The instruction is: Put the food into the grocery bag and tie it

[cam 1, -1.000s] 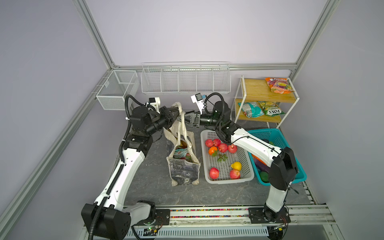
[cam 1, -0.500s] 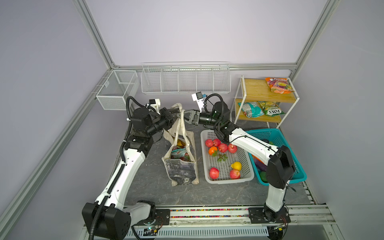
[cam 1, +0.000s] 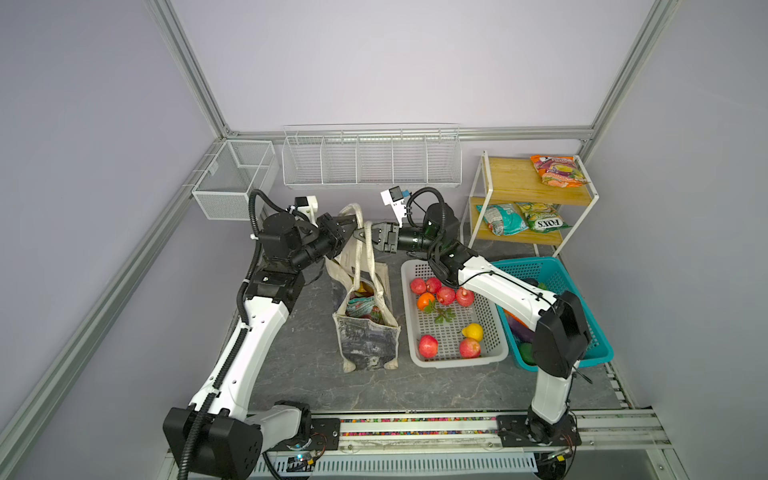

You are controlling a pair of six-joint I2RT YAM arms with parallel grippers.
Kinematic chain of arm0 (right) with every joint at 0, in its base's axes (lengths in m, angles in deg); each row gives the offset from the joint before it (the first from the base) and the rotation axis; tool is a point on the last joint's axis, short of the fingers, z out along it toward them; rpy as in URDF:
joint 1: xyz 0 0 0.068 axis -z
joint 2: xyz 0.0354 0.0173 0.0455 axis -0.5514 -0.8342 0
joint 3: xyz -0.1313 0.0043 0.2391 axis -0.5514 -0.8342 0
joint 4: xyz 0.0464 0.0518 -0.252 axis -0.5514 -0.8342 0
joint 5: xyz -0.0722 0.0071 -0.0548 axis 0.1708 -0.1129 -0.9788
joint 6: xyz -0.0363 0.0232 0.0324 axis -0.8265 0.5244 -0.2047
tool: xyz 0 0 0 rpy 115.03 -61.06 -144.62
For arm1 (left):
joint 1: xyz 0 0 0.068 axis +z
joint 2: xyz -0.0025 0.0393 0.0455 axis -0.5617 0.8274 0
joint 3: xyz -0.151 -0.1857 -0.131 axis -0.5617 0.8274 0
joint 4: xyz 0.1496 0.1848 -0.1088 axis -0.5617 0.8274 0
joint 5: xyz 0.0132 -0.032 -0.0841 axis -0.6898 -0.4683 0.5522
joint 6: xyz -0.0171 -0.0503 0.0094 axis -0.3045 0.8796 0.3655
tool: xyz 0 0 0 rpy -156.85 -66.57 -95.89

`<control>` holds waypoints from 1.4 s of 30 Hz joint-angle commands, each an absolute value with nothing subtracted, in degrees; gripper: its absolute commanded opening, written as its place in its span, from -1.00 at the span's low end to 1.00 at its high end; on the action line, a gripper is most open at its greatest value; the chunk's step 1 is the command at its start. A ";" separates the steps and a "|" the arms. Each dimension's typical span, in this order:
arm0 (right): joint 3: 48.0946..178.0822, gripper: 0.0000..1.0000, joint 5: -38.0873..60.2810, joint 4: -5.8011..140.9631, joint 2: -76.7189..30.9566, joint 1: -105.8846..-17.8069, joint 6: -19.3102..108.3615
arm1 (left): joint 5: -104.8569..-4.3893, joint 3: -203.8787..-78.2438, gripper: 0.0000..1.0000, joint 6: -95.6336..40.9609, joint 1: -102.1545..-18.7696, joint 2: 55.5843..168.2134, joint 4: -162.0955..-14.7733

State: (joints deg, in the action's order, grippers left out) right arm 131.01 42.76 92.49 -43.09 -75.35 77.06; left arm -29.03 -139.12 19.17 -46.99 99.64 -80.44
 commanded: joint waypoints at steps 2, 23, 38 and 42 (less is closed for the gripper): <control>131.28 -0.18 43.66 89.99 -42.61 -75.86 75.39 | -26.82 -142.30 -1.00 18.90 -47.27 100.47 -81.36; 133.51 -0.75 41.56 89.99 -42.09 -75.41 75.19 | -26.27 -139.98 -1.00 18.64 -46.93 99.27 -81.05; 124.23 -0.85 40.56 86.42 -37.86 -74.18 71.94 | -24.88 -138.63 -1.00 15.65 -43.18 96.15 -77.29; 123.25 -0.86 38.97 82.89 -36.51 -73.59 69.44 | -24.07 -137.91 -1.00 15.04 -42.14 94.84 -76.02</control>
State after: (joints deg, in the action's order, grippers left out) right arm 124.87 42.36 86.89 -38.56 -75.33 71.97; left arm -26.11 -138.66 16.72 -43.30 97.37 -77.01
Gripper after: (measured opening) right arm 0.108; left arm 0.057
